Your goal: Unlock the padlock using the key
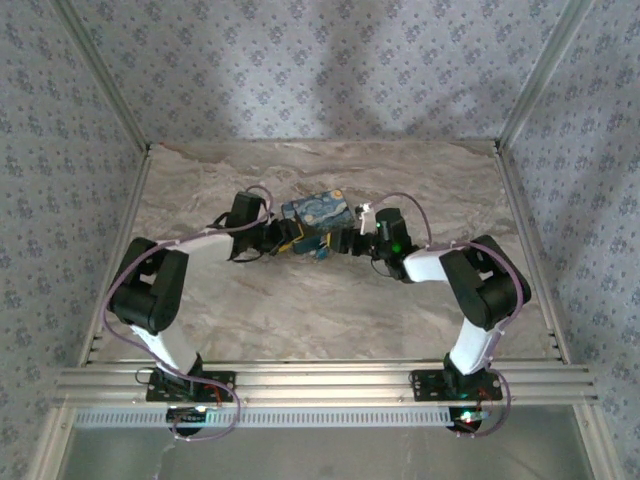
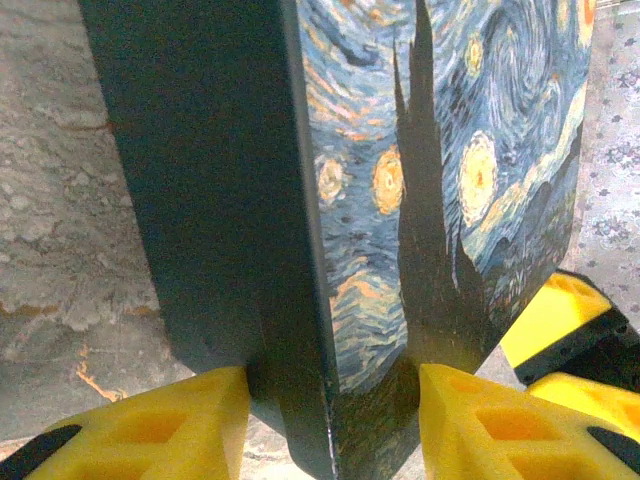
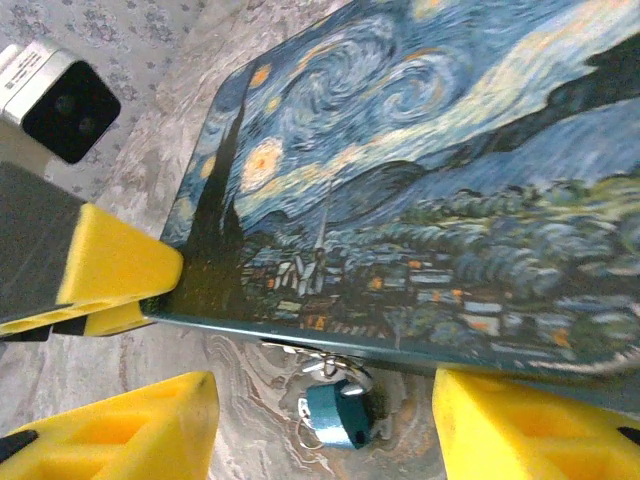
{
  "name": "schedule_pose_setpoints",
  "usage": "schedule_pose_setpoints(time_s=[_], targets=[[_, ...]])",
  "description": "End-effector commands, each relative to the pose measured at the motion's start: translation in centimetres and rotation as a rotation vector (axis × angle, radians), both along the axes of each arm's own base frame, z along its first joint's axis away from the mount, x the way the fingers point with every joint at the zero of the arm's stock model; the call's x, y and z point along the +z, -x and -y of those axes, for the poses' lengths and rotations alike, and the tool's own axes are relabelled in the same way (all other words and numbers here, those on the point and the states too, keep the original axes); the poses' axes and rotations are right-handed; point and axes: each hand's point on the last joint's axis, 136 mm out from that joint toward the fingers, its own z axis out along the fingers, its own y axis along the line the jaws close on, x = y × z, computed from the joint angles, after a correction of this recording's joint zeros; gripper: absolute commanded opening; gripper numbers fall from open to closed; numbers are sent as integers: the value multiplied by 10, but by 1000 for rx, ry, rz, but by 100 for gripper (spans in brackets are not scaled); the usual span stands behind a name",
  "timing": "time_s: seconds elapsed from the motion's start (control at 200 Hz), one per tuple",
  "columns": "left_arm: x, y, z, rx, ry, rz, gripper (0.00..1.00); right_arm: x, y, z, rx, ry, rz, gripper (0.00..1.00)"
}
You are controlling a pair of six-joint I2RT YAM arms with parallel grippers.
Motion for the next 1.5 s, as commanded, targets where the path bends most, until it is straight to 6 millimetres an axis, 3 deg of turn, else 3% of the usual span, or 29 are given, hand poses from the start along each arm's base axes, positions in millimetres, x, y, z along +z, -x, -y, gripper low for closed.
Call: schedule_pose_setpoints(time_s=[0.0, 0.245, 0.59, 1.034, 1.269, 1.494], targets=[[-23, 19, -10, 16, -65, -83, 46, -1, 13, 6, 39, 8, 18, 62], [-21, 17, -9, 22, -60, -79, 46, -4, 28, -4, 81, -81, -6, 68], [-19, 18, -9, 26, -55, -79, 46, -11, 16, -30, 113, -121, -12, 69], [-15, 18, -9, 30, -48, -75, 46, -22, 13, -47, 154, -156, -39, 68], [-15, 18, -9, 31, -48, -77, 46, -23, 13, -49, 161, -166, -37, 62], [-15, 18, -9, 31, -47, -78, 46, -28, 15, -46, 152, -157, -53, 50]])
